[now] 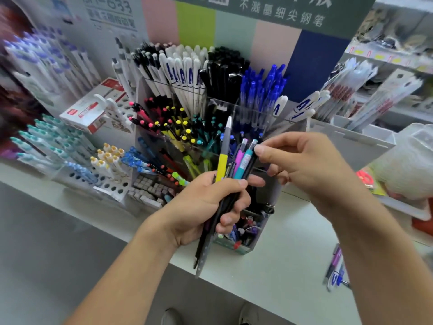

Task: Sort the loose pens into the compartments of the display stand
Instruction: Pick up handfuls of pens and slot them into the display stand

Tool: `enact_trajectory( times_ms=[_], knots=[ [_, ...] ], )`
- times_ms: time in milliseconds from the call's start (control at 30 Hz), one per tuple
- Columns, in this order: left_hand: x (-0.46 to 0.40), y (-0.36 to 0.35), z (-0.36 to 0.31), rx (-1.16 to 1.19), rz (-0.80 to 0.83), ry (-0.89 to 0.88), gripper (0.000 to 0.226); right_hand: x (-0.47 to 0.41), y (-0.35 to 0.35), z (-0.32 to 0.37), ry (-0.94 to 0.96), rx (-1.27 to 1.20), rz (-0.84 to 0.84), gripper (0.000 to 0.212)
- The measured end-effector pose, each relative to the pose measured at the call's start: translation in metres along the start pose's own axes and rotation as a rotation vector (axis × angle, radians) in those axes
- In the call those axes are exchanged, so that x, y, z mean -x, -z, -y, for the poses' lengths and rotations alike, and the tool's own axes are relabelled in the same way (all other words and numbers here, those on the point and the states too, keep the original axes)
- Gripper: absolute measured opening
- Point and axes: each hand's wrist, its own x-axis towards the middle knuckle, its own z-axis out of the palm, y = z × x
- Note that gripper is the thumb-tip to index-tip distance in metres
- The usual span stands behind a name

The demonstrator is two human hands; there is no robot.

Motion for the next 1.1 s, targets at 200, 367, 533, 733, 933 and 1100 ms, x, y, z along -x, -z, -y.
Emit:
enact_trajectory(
  times_ms=[200, 367, 533, 733, 933, 1100],
  knots=[
    [0.017, 0.011, 0.011, 0.010, -0.022, -0.062, 0.022, 0.002, -0.022, -0.005, 0.006, -0.207, 0.127, 0.014],
    [0.032, 0.030, 0.015, 0.049, -0.145, -0.092, 0.036, 0.003, -0.042, 0.000, 0.138, -0.236, 0.014, 0.007],
    [0.038, 0.060, 0.020, 0.145, -0.327, -0.102, 0.022, -0.021, -0.034, 0.026, 0.588, -0.061, -0.311, 0.010],
    [0.039, 0.070, 0.029, 0.184, -0.243, -0.085, 0.032, -0.067, -0.075, 0.021, 0.611, 0.558, -0.217, 0.018],
    [0.035, 0.065, 0.032, 0.164, -0.234, -0.062, 0.026, -0.074, -0.090, 0.017, 0.504, 0.788, -0.150, 0.024],
    [0.033, 0.062, 0.027, 0.102, -0.162, -0.041, 0.027, -0.037, -0.066, 0.025, 0.500, 0.560, -0.103, 0.028]
  ],
)
